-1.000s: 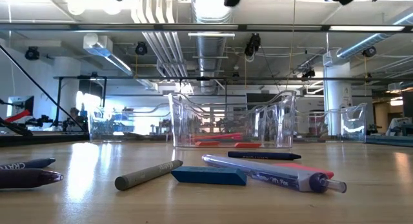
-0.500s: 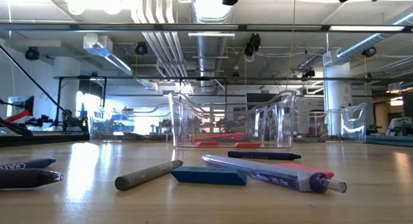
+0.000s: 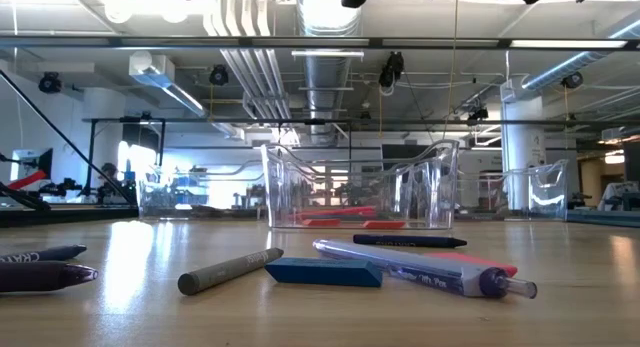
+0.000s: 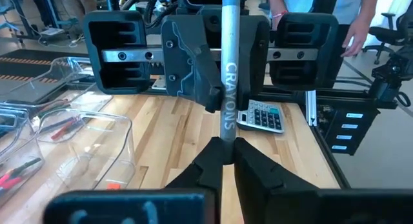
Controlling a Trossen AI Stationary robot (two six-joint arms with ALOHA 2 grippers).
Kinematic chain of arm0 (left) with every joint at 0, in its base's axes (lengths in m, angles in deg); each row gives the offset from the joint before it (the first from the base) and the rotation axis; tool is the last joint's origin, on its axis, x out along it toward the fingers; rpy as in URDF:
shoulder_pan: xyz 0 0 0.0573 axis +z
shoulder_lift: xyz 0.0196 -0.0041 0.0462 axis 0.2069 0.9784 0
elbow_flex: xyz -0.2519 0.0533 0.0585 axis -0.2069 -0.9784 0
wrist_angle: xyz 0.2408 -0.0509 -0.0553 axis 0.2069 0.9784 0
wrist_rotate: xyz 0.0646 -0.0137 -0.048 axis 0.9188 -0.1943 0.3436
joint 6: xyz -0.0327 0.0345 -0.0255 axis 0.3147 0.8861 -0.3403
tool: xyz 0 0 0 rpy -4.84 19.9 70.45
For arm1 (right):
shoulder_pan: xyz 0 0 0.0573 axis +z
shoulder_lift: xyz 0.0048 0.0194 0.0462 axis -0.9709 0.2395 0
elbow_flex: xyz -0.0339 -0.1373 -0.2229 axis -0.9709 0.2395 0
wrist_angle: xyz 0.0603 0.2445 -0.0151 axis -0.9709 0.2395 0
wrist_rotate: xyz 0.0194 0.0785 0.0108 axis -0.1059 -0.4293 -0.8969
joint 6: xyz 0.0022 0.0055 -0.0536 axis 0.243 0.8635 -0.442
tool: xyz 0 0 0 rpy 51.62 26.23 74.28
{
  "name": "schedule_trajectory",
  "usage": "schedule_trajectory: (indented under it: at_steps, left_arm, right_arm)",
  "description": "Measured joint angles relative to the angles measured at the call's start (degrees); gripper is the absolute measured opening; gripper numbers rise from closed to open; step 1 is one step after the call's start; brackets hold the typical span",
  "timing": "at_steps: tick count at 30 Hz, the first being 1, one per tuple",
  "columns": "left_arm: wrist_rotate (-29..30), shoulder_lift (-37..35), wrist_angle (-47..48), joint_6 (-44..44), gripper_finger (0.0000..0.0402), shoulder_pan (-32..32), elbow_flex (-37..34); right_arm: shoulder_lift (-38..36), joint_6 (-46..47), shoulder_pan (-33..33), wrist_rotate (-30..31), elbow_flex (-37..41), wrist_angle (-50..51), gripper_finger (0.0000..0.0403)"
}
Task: Sort crayons/erasers/pens/pencils in bins
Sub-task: Put the gray crayon into the top right transparent bin
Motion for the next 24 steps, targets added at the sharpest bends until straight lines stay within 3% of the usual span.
schedule_trajectory:
  at_steps: [12, 24]
  left_arm:
    - [-0.1, 0.0, 6.6, -4.3, 0.0115, 0.0, -0.1]
    - [-0.5, -0.3, 6.7, -4.4, 0.013, 0.0, -0.2]
  right_arm:
    - [-0.1, 0.1, -0.2, 0.0, 0.0, 0.5, 0.0014]
    - [-0.8, 0.6, -0.4, 0.3, -0.1, 4.1, 0.0013]
